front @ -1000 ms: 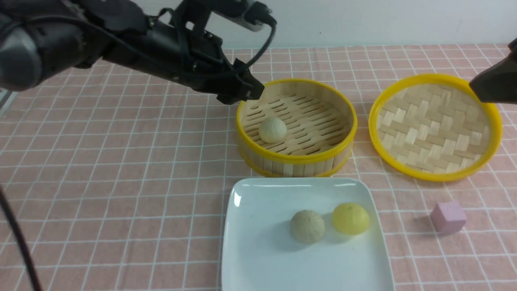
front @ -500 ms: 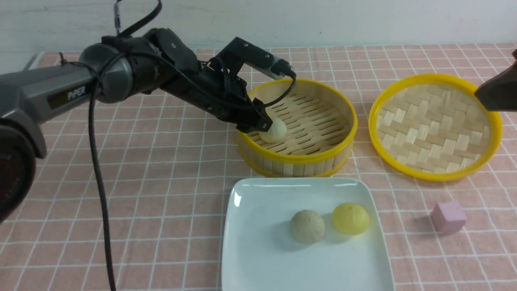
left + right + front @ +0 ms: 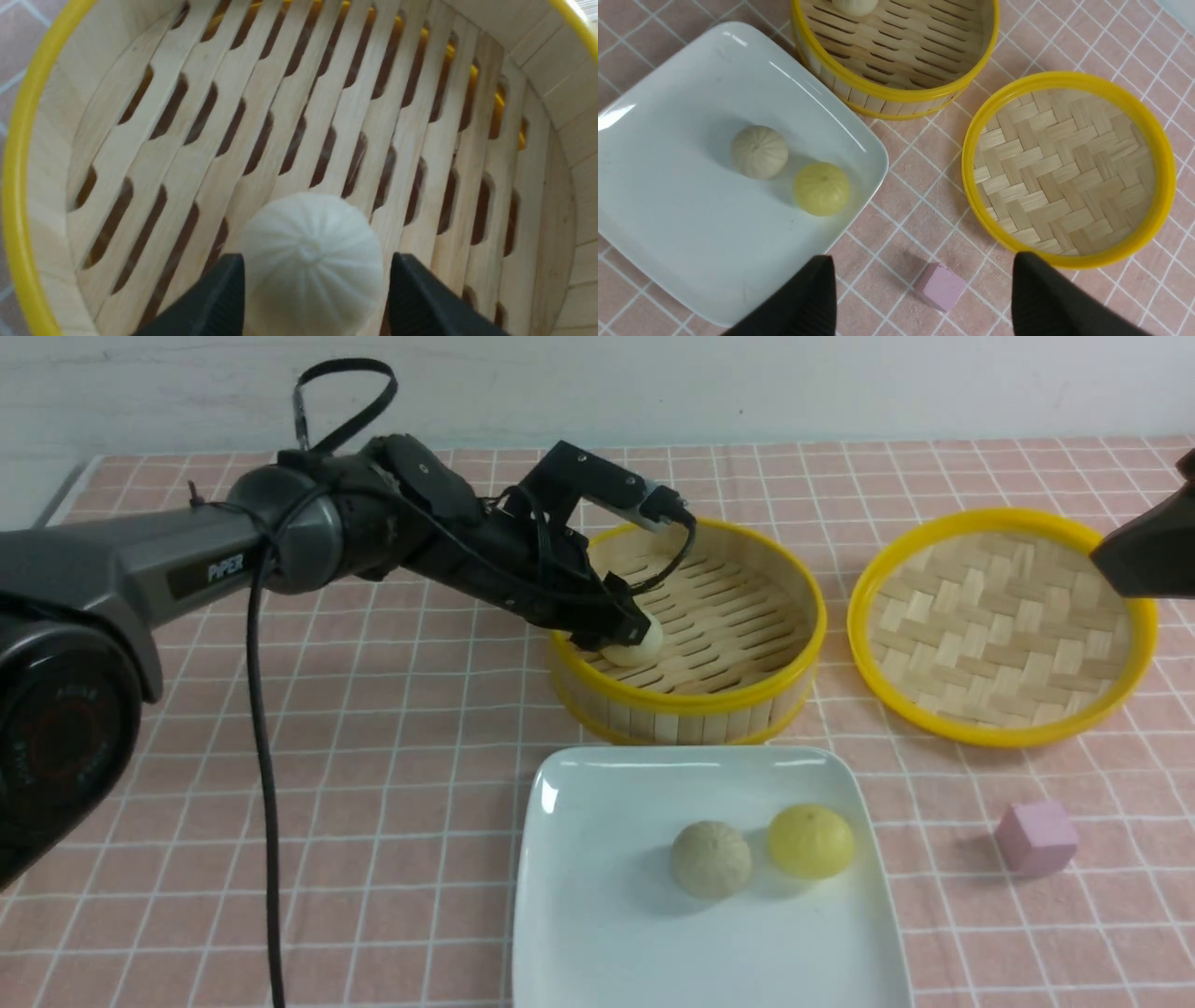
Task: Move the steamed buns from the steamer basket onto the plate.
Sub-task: Use the left arm to grab the steamed stuffed bun that is closest to it
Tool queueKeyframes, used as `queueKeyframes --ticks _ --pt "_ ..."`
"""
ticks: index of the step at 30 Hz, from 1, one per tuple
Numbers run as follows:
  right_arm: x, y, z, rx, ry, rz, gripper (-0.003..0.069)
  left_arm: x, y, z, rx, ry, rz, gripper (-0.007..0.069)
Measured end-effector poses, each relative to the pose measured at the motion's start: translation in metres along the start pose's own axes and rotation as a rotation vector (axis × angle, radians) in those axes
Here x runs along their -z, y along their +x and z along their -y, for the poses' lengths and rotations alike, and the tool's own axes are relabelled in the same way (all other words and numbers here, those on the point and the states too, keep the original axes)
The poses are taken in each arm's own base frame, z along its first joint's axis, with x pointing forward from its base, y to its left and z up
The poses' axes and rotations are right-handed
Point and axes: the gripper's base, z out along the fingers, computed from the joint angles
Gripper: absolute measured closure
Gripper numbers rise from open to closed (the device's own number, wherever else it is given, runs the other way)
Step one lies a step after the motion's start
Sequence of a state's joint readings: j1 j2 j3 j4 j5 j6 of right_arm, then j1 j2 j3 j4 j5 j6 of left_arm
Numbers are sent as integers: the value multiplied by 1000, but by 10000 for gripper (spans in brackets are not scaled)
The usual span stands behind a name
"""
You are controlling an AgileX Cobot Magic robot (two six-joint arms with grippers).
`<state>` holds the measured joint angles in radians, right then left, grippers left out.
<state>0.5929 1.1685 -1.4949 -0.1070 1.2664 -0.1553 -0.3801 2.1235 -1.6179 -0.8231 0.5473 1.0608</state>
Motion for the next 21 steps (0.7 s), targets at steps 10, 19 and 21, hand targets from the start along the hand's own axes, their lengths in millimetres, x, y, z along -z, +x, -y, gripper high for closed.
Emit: queueKeyframes --ticks 10,19,21 --pt "0 0 -1 -4 -11 2 162 -10 -7 9 -99 -79 37 193" --pt "0 0 -1 -4 -13 2 162 -23 3 4 -91 -103 21 299" --pt "0 0 -1 -4 -13 2 162 -25 5 4 -88 -100 17 335"
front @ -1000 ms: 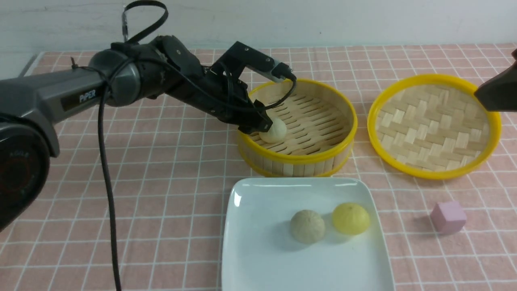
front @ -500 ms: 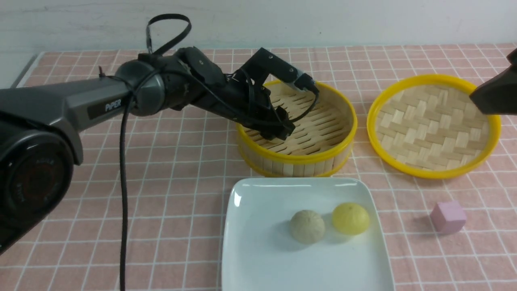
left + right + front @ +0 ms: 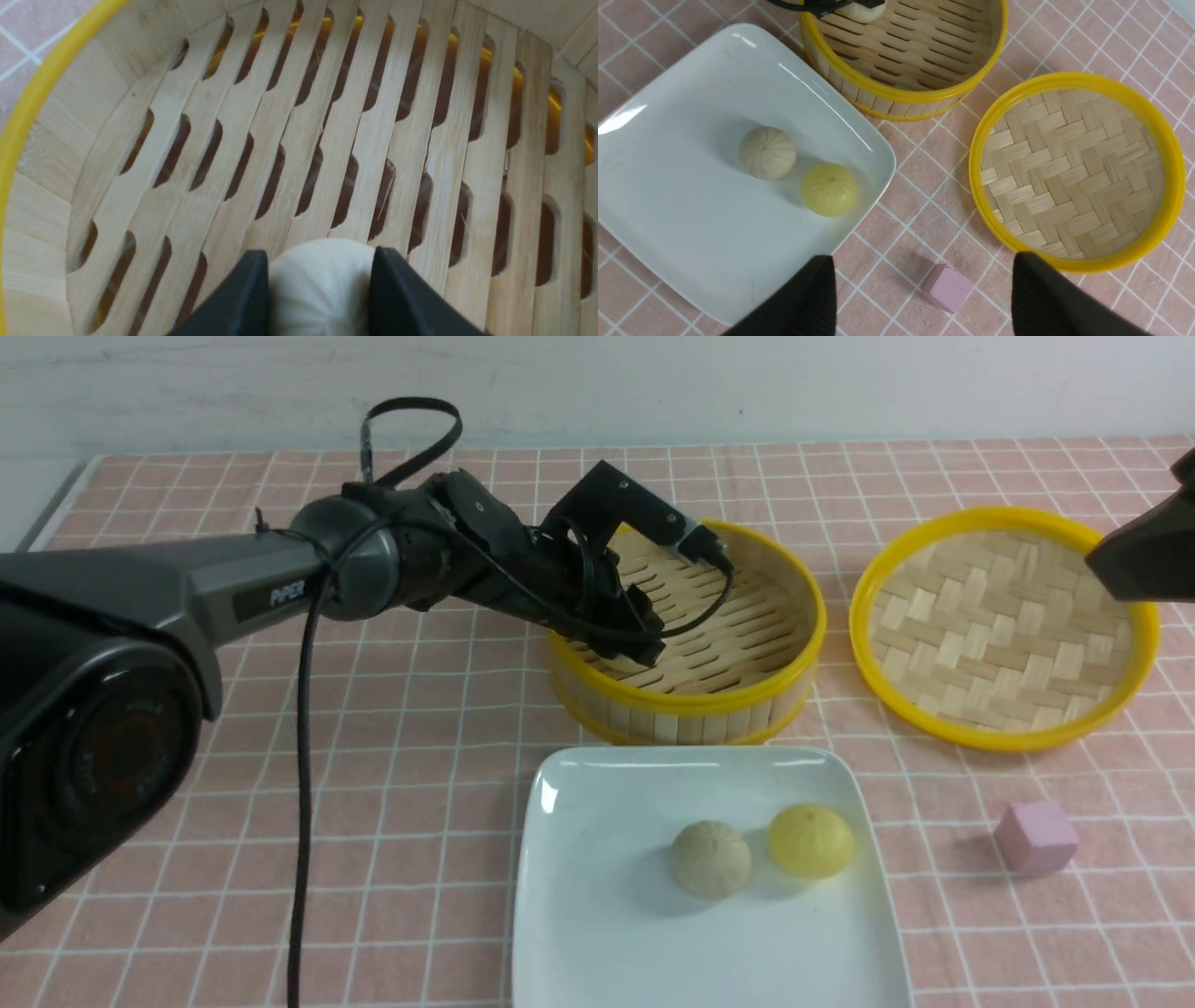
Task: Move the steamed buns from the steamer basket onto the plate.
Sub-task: Use the left arm to grab the steamed stuffed bun that is closest to it, then use the left arm to put the steamed stuffed bun into the plate
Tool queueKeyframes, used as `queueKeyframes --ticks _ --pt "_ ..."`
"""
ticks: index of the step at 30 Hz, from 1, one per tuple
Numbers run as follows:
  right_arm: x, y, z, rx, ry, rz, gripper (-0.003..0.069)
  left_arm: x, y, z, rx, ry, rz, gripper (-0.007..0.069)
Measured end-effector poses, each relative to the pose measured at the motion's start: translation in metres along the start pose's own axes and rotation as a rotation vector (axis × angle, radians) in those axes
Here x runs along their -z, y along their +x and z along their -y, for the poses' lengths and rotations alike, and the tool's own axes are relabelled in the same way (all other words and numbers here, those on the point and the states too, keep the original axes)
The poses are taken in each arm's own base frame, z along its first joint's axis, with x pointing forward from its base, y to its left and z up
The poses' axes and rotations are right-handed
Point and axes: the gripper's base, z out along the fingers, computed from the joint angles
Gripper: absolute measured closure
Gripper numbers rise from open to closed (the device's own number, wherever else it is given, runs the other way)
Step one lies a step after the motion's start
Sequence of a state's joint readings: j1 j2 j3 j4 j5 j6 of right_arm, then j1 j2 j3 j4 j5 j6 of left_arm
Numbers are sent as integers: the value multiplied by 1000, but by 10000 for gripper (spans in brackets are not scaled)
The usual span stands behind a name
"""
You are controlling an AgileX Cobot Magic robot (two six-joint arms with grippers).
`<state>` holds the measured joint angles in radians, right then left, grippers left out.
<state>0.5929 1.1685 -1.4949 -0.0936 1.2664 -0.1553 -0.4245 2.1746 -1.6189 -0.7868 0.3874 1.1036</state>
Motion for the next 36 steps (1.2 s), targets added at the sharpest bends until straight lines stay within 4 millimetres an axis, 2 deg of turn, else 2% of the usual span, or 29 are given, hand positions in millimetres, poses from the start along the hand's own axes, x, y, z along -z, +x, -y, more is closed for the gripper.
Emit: queueKeyframes --ticks 1,2,5,6,10,14,20,23,26,30,36 --pt "0 0 0 0 0 0 162 0 0 0 1 2 -1 395" --pt "0 0 0 0 0 0 162 0 0 0 1 2 -1 395" --pt "0 0 0 0 0 0 164 0 -1 0 6 -2 5 550" --pt "0 0 0 0 0 0 164 0 -2 -1 7 -3 8 577" --pt "0 0 0 0 0 0 164 8 -8 0 16 -6 23 594" --pt "0 0 0 0 0 0 164 37 -30 1 19 -14 79 594" --pt "0 0 0 0 0 0 164 116 -75 13 -67 5 176 594" --pt "0 0 0 0 0 0 164 146 -82 24 -88 64 155 593" --pt "0 0 0 0 0 0 164 164 -81 33 -51 138 93 593" --pt "0 0 0 0 0 0 164 166 -69 44 31 260 -45 593" --pt "0 0 0 -1 0 0 164 132 -30 55 134 427 -276 593"
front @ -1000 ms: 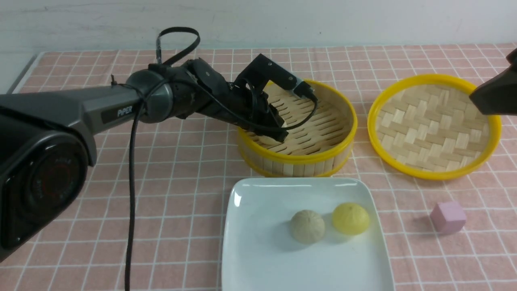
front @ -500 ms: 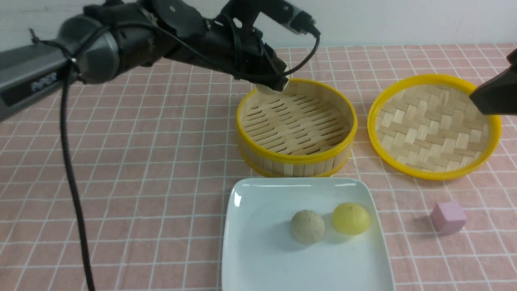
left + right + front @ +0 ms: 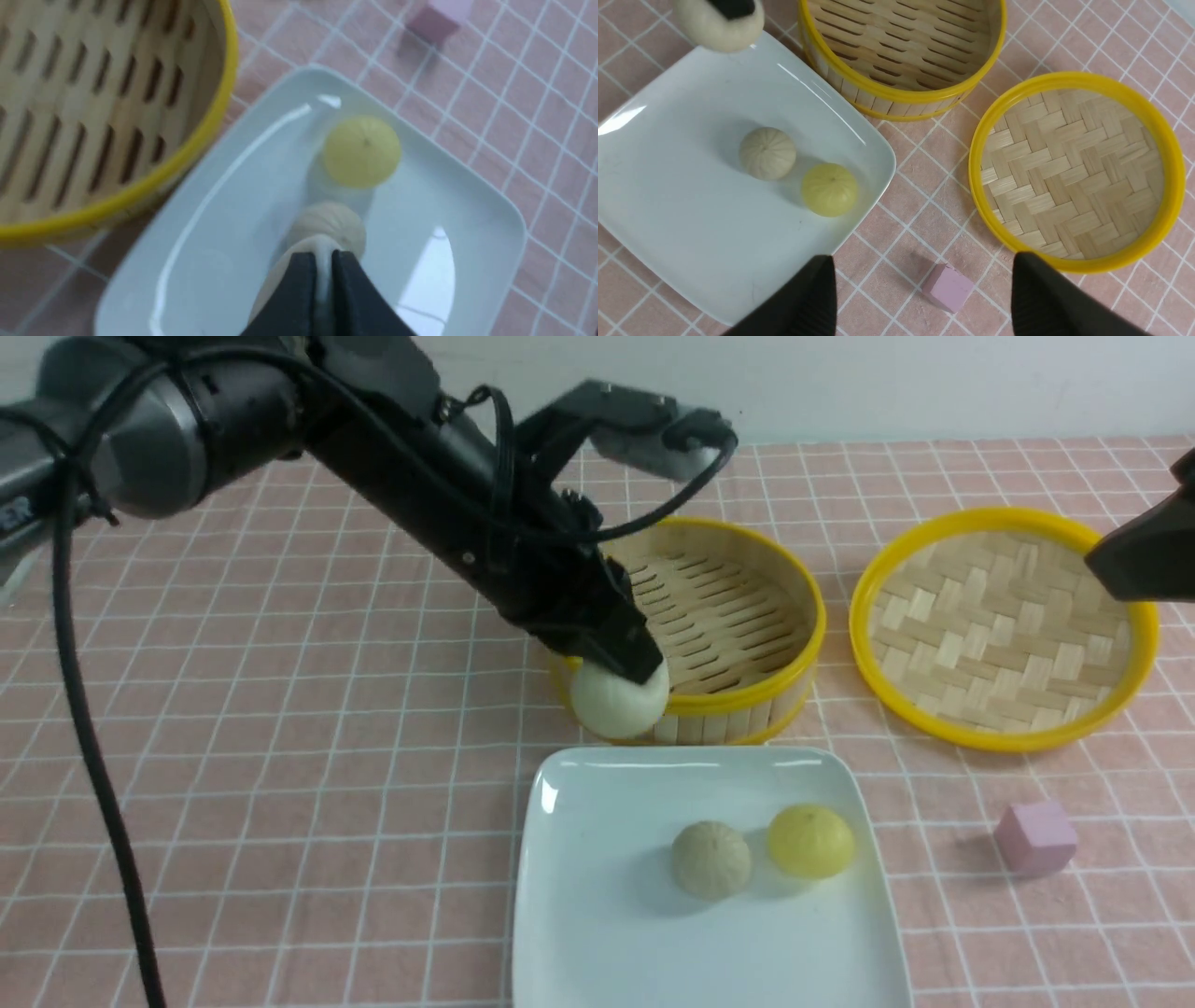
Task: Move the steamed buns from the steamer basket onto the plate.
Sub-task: Use the left arm to put the steamed stuffed bun into the plate
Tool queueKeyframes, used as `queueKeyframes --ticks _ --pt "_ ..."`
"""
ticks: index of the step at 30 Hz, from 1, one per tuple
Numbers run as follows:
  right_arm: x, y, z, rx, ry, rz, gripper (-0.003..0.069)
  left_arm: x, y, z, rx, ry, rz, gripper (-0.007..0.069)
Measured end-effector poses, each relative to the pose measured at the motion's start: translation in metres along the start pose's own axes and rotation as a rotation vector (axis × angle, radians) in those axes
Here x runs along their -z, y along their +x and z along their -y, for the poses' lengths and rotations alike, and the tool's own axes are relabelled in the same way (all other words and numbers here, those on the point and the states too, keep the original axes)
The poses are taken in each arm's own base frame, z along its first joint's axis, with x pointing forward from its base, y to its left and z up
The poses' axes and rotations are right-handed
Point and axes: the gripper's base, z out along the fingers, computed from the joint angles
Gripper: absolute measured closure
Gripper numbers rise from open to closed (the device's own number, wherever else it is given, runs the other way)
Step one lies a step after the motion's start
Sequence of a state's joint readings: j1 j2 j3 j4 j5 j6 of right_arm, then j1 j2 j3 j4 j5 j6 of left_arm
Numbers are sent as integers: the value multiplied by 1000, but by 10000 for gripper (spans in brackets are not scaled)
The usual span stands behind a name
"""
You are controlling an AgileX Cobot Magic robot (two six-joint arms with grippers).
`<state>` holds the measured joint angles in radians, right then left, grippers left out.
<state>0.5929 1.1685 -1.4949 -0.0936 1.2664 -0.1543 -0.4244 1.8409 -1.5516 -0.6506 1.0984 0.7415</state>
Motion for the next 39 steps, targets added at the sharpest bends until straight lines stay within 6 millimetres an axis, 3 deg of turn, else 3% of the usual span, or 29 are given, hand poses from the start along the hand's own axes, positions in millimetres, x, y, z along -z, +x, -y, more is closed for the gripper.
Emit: queueKeyframes --ticks 6,12,23,27,33,35,39 --pt "0 0 -1 -3 -9 1 175 -51 28 -18 133 108 -116 593" --pt "0 0 -2 -6 -20 3 193 -81 42 -32 193 140 -178 593" --pt "0 0 -2 -6 -20 3 195 -86 46 -42 173 66 -205 573" --pt "0 0 -2 -6 -20 3 195 -86 47 -42 173 66 -206 503" --pt "0 0 -2 -6 -20 3 195 -86 46 -42 174 63 -204 239" --pt "0 0 -2 -6 -20 3 195 -86 46 -41 175 65 -206 192" --pt "0 0 -2 -6 -20 3 195 -75 36 -38 150 60 -182 167"
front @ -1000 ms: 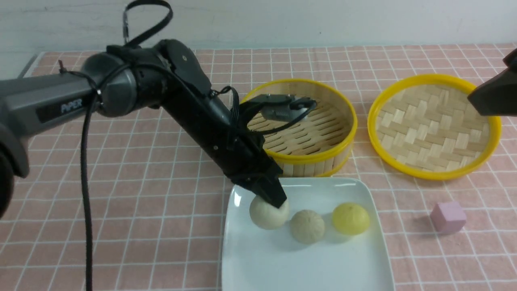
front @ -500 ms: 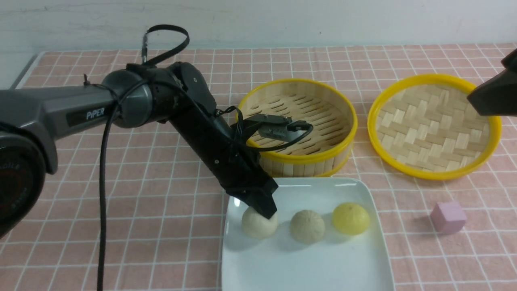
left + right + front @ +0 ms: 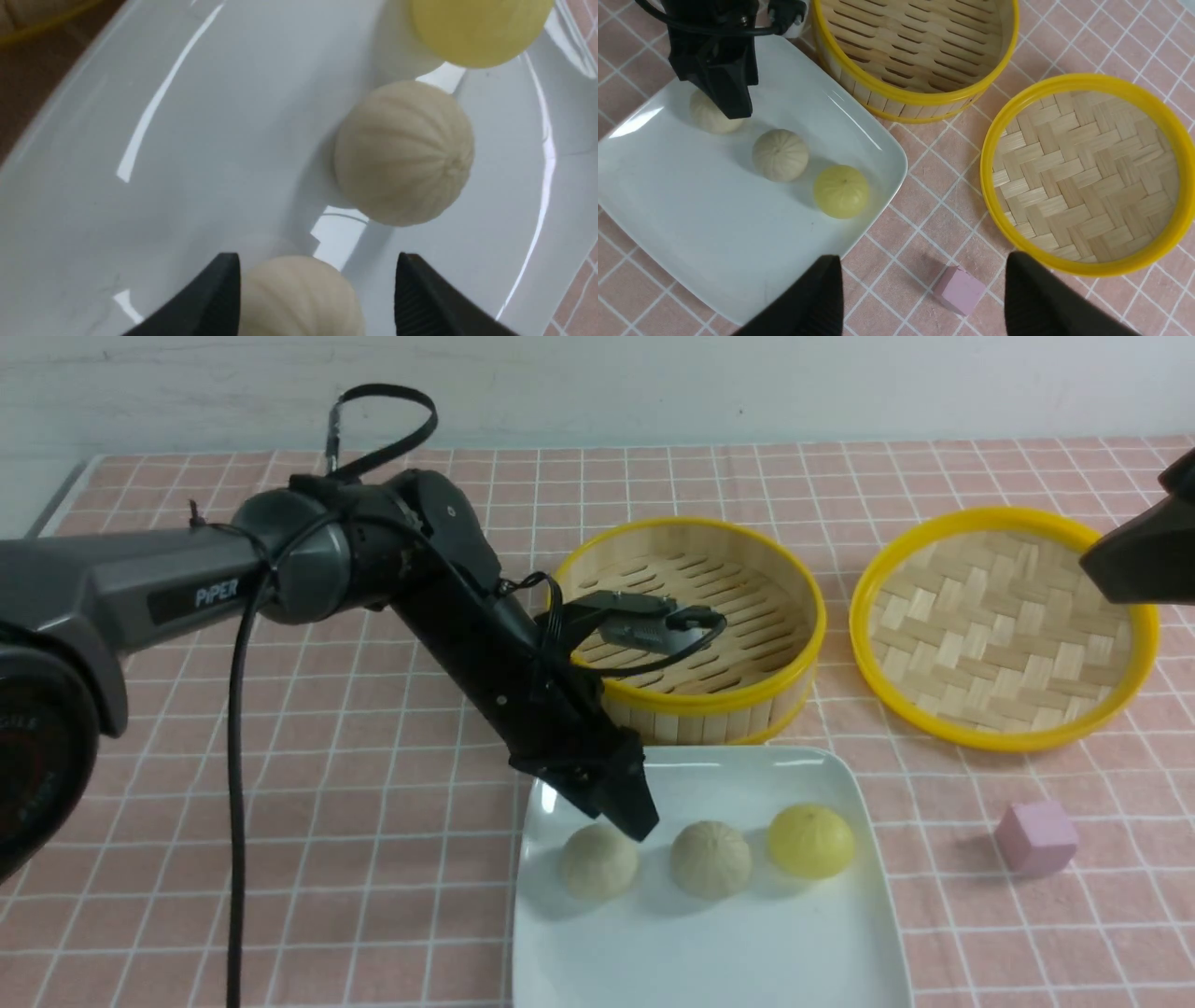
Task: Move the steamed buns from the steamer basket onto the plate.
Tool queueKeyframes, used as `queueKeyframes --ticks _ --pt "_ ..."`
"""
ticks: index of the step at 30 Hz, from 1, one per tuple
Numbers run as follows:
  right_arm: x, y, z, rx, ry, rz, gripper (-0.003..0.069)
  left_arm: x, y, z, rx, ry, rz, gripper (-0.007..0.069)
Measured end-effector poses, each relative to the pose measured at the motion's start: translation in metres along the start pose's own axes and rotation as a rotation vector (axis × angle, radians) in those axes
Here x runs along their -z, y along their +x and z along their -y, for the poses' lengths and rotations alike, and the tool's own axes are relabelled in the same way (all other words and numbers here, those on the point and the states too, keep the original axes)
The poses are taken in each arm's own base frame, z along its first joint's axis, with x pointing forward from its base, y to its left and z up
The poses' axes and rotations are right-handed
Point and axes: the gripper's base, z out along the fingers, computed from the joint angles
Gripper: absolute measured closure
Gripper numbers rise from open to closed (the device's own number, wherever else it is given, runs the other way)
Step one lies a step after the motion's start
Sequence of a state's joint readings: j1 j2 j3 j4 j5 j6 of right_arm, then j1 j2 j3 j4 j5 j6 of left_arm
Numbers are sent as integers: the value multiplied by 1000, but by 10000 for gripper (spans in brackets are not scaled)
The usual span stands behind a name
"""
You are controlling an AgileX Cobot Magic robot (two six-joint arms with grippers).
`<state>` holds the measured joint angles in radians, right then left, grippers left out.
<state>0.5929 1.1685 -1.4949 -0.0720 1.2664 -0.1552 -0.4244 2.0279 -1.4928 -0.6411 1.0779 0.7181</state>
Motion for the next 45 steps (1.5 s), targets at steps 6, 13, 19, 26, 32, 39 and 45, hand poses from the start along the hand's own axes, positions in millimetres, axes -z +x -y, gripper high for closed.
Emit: queueKeyframes --ticks 6,13,19,26,32,39,45 --pt "0 0 0 0 1 0 195 83 -32 29 -109 -198 160 160" --pt "0 -4 7 -16 79 48 195 177 -37 54 -90 -581 306 160" --pt "14 -8 24 -97 266 166 195 235 -23 73 6 -818 478 160" --pt "71 5 37 -138 430 399 195 271 -12 89 63 -936 650 160" --pt "123 38 35 -192 452 537 203 278 -17 92 53 -938 745 160" --pt "175 93 26 -262 412 617 206 280 -21 94 35 -924 812 160" --pt "167 135 2 -231 213 605 206 282 -25 97 22 -900 861 160"
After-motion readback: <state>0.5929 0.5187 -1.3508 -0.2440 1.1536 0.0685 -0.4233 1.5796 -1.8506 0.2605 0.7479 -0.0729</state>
